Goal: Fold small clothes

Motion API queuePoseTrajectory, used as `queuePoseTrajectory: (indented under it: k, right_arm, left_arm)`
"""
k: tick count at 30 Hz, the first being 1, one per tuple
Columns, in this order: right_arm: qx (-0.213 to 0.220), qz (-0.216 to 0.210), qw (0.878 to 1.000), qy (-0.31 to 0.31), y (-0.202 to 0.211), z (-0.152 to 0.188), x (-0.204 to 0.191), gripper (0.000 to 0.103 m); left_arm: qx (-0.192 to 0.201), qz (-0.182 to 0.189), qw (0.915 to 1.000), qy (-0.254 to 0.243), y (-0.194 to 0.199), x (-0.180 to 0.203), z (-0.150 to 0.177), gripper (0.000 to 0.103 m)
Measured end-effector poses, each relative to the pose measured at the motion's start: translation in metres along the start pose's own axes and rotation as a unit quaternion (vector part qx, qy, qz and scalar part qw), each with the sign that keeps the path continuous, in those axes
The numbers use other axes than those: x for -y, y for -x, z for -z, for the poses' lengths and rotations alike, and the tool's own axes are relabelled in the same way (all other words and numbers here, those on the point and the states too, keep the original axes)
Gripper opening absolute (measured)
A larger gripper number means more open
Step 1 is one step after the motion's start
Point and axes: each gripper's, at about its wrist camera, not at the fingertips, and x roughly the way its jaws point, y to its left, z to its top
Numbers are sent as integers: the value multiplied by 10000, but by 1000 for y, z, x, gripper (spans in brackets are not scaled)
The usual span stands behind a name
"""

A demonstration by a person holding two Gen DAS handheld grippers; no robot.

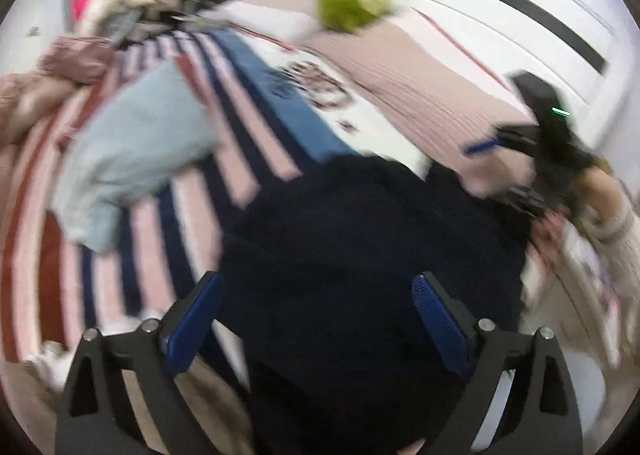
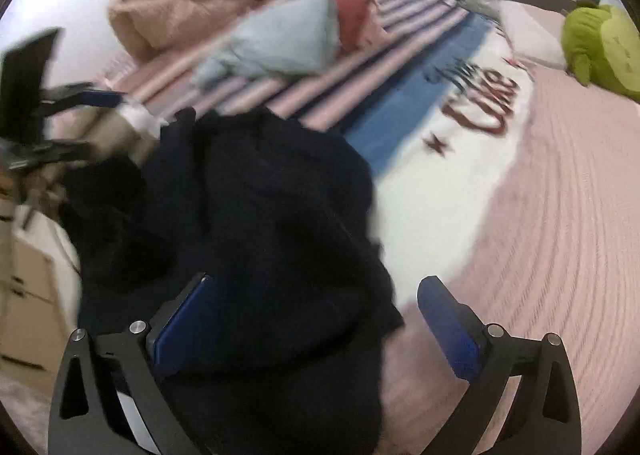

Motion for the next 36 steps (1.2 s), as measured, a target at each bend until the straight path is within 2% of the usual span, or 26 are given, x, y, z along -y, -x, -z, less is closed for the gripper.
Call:
queuePoseTrajectory:
  k: [2,5,7,8,10,11,12,13,15,19,20,21,22,23,24,25,27,31,32,34,35,36]
  right_arm:
    - [-59,128,9998,-122,-14,4,4,101]
    - [102,-31,9991,-414,-29,10,16,100]
    - [157,-87,9987,-470,-36,9,18,100]
    - [170,-122,9989,-430,-39,6,19,97]
    - [126,-237,9988,-410,-40,4,16,73]
    - [103,-331,9985,-422,-40,5,15,50]
    - [94,-340,9987,-381,-40,6,12,36]
    - [107,-278,9990,-321,-39,6,8,34]
    - [241,-77,9995,-190,-33,9,0,18]
    - [615,221,9974,-316,-17,14,-3,13]
    - [753,352,9959,-350,-10,15,-3,12]
    - [846,455,9946,-380,-5,16,-3,12]
    - [949,580,9929,-430,1,17,-2,12]
    - [1079,708,9903,-508,8,18,0,11]
    - [1171,765,9885,-573,13,18,2,11]
    - [1291,828,9860,-653,20,18,7,11]
    - [1523,987,9802,-786,33,15,12,11]
    - [1772,1147,9723,-1000,50,1,27,11]
    - [1773,1197,9716,-1015,50,-2,29,11]
    - [1653,1381,9705,-1082,44,-13,35,11]
    - [1540,1375,9720,-1125,35,-18,40,11]
    - [1446,1336,9736,-1154,27,-21,43,11]
  left_arm:
    - [-130,193,9996,-139,-4,14,12,93]
    - [-148,523,9985,-85,-2,17,29,93]
    - [-18,518,9986,124,10,20,42,93]
    - [113,642,9977,171,20,21,50,93]
    - [267,544,9980,188,33,27,62,93]
    - [337,448,9983,185,36,28,64,93]
    - [420,329,9984,212,39,28,66,93]
    - [427,309,9983,246,37,27,67,93]
    - [426,248,9983,326,24,21,60,93]
    - [387,-22,9984,419,-3,21,51,92]
    - [398,-95,9983,426,-9,22,48,82]
    - [389,-163,9982,430,-14,19,48,58]
    - [337,-197,9981,472,-17,18,47,44]
    - [256,-196,9979,563,-21,15,45,22]
    - [163,-141,9972,711,-24,10,43,12]
    - [191,-176,9961,838,-24,6,40,11]
    - [454,-481,9931,970,-14,-1,34,10]
    - [931,-993,9770,1640,9,-38,11,9]
    - [959,-1181,9736,1703,9,-45,5,0]
    - [860,-2145,9563,1794,3,-65,-8,0]
    - [770,-2141,9538,1964,-3,-77,-11,0]
    - [700,-1889,9529,2268,-11,-92,-13,0]
